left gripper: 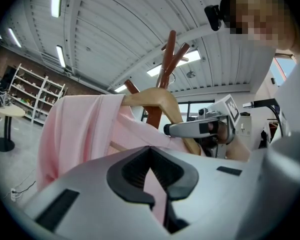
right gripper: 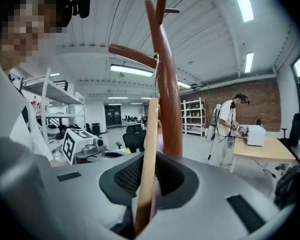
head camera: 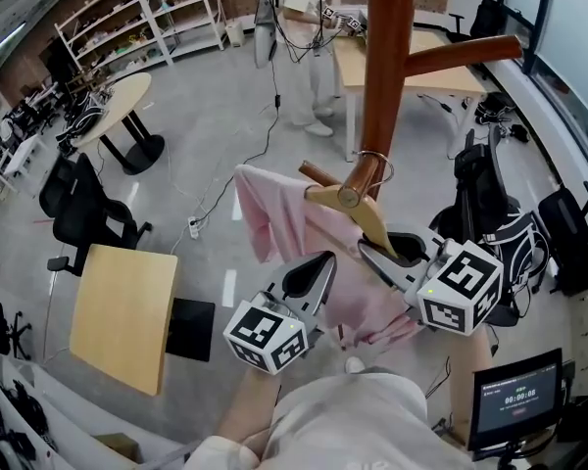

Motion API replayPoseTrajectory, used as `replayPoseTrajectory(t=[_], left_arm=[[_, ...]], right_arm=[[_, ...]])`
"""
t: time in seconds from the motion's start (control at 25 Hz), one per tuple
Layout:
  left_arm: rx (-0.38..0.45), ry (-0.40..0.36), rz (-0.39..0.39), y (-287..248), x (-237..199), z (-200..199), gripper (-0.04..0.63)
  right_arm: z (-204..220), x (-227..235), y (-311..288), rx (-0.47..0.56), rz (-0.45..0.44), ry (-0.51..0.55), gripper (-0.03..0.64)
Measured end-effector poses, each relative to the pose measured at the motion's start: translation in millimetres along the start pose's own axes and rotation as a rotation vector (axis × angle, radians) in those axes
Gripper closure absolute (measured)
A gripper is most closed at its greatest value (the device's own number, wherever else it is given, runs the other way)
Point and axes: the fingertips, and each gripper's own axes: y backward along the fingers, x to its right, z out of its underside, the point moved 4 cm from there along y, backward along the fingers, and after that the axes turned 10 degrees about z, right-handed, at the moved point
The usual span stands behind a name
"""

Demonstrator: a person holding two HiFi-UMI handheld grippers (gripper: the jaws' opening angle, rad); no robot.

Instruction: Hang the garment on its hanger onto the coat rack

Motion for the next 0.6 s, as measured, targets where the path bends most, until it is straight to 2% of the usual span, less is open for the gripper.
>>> replayPoseTrajectory(t=[0.24,0.48,0.6], left_arm=[[0.003,-0.011,0.041,1.9,5.9,-4.4,0.589],[-0.009,-0.022,0.075,-10.4,8.1,-2.6,0.589],[-0.005,-0.023,0.081,-11.0,8.9,-4.6,0.589]], right_arm=[[-2.0,-8.7,7.3,-0.005,0.02,0.071,0.586],[-11.1,-3.1,14.5,0.081,0.112,0.217,0.554],[-10.7,-2.4,20.1,0.083,0.121,0.243,0.554]])
